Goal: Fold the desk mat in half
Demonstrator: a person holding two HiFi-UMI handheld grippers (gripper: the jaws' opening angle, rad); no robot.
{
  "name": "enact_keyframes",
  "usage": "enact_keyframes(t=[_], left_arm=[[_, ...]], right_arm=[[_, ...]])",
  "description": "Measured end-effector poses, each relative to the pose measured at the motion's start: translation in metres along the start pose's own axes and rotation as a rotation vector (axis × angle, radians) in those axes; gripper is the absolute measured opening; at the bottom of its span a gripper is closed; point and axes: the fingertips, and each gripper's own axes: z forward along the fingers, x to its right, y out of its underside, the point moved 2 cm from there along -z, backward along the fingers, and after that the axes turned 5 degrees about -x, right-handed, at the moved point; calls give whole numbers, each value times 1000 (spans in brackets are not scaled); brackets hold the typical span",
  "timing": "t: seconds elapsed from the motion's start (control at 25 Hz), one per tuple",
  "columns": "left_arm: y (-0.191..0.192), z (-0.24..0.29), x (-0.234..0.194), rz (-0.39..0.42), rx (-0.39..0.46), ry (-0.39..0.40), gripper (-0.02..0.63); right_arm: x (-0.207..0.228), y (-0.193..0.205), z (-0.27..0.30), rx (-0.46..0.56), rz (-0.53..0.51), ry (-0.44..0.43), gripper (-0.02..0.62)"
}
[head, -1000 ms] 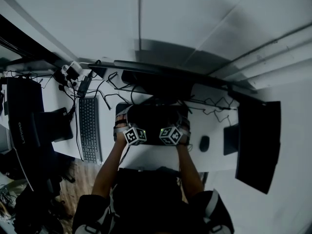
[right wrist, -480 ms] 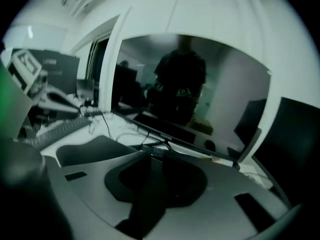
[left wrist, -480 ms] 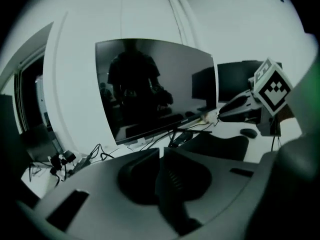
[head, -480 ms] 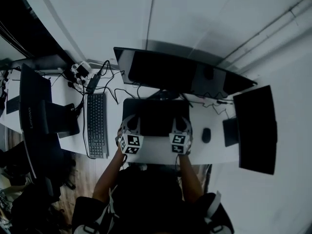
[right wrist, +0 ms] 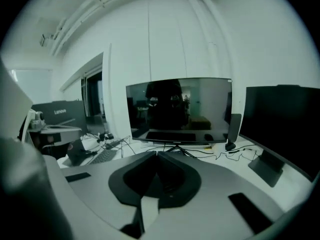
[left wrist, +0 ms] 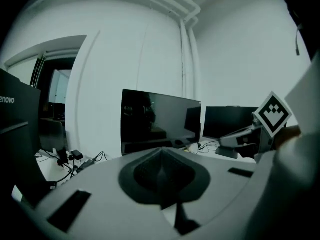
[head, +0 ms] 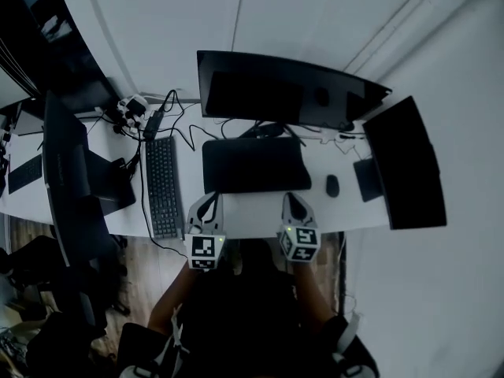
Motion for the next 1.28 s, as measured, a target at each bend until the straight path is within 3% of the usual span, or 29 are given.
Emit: enact_keyframes(t=[0.24,0.48,0.8,1.28], left_arm=[[-16,-52,29,-14,59,30,6],[-20,-81,45,-21,55,36,6],[-33,-84,61,-15,91,-8,8],[-47,-74,82,8,104,-2,8]], right_arm=[[-26,-3,-65,74,16,-30,8],[-35,-7,-103,129,-3,-59,8],[-28,-3,-125,142,29,-96,8],[-15,-24,-135,188,5,-126,6]])
